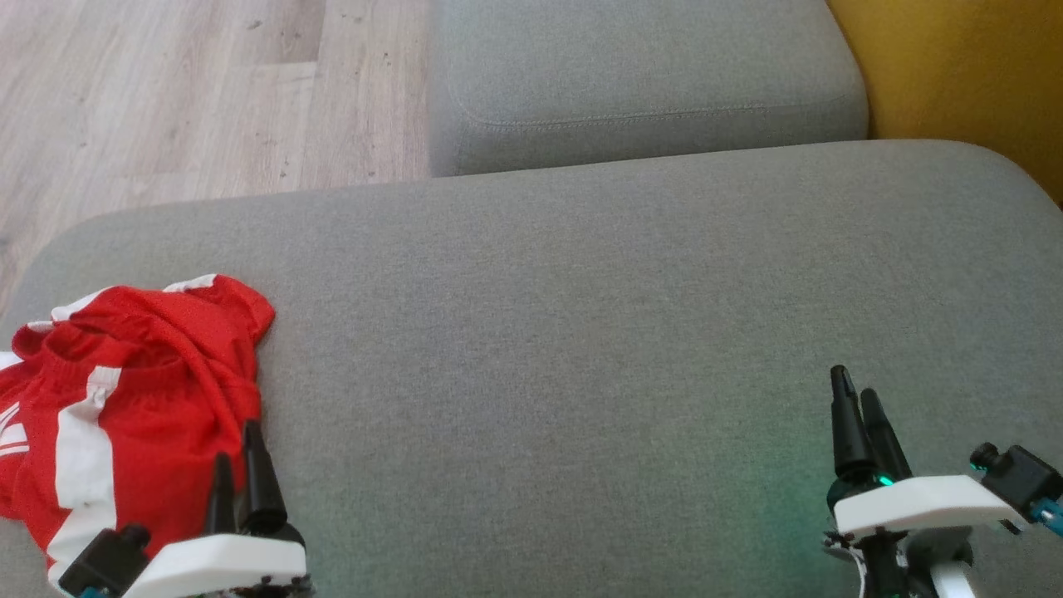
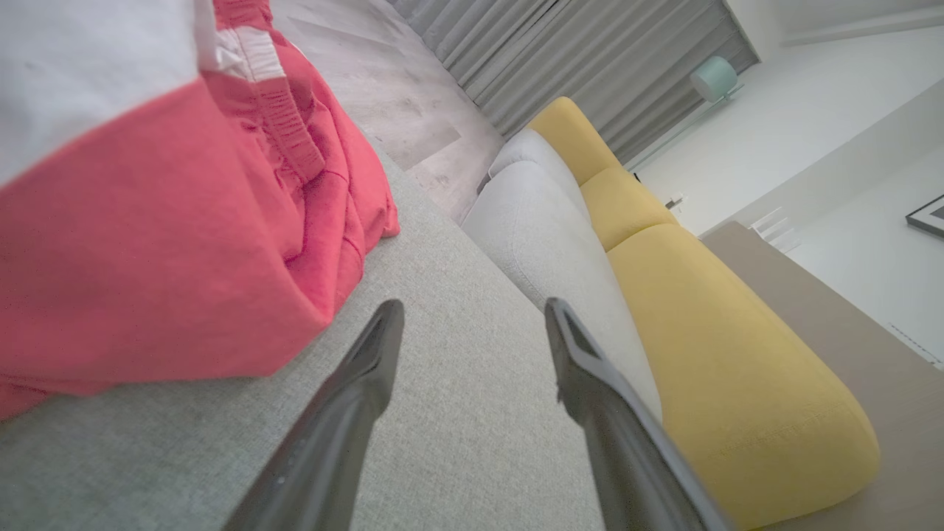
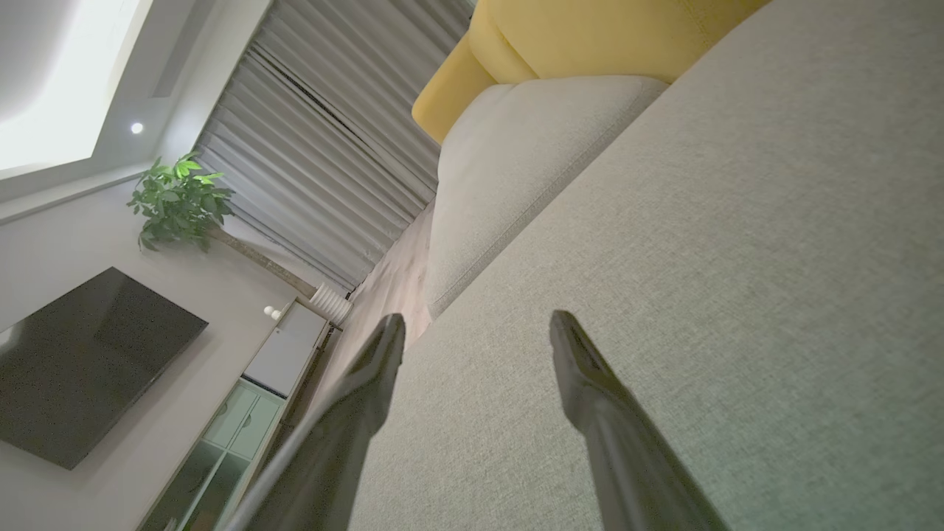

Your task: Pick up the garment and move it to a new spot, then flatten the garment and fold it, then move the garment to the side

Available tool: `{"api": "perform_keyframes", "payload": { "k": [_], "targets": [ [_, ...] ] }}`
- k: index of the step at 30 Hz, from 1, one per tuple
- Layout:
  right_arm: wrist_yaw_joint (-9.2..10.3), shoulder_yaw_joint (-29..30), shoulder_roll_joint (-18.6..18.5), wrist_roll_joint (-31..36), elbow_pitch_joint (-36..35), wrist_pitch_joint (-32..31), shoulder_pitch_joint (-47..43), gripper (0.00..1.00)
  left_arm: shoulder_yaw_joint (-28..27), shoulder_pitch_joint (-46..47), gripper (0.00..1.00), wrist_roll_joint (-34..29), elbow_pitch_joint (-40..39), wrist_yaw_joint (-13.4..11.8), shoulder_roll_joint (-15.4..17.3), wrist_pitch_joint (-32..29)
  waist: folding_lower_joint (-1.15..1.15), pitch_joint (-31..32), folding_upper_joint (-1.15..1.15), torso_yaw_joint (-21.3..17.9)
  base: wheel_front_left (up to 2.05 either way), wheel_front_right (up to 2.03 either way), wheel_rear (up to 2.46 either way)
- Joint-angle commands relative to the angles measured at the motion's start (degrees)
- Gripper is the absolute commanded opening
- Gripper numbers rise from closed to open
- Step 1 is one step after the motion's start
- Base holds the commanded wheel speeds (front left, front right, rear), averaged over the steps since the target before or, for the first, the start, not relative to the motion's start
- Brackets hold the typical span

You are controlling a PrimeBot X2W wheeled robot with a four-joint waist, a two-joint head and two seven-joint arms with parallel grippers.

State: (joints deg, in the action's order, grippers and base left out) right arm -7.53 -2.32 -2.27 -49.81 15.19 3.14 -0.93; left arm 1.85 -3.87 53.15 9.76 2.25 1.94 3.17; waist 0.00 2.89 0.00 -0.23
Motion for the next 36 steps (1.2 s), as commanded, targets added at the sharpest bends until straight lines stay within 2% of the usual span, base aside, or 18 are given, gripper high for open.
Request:
{"api": "perform_keyframes", "payload": {
  "k": [1,20,36],
  "targets": [
    [0.02,-1.17,-0.40,1.99,-2.28,0.82,1.05,1.00,-0.45,1.41,1.00,-2.00,-2.46,-0.18,0.59,0.74,0.00,0.11,0.00,0.00,0.00,0.00,0.00],
    [0.03,-4.14,-0.45,14.15,-3.50,3.86,0.56,1.00,1.68,0.52,1.00,-15.20,-4.96,-0.88,0.68,3.80,0.00,0.61,0.00,0.14,0.00,0.00,0.00],
    [0.03,-6.40,-0.51,26.23,-3.40,6.73,0.36,1.00,3.04,-0.41,1.00,-27.59,-4.24,-3.19,0.77,6.67,0.00,0.69,0.00,0.17,0.00,0.00,0.00]
  ]
}}
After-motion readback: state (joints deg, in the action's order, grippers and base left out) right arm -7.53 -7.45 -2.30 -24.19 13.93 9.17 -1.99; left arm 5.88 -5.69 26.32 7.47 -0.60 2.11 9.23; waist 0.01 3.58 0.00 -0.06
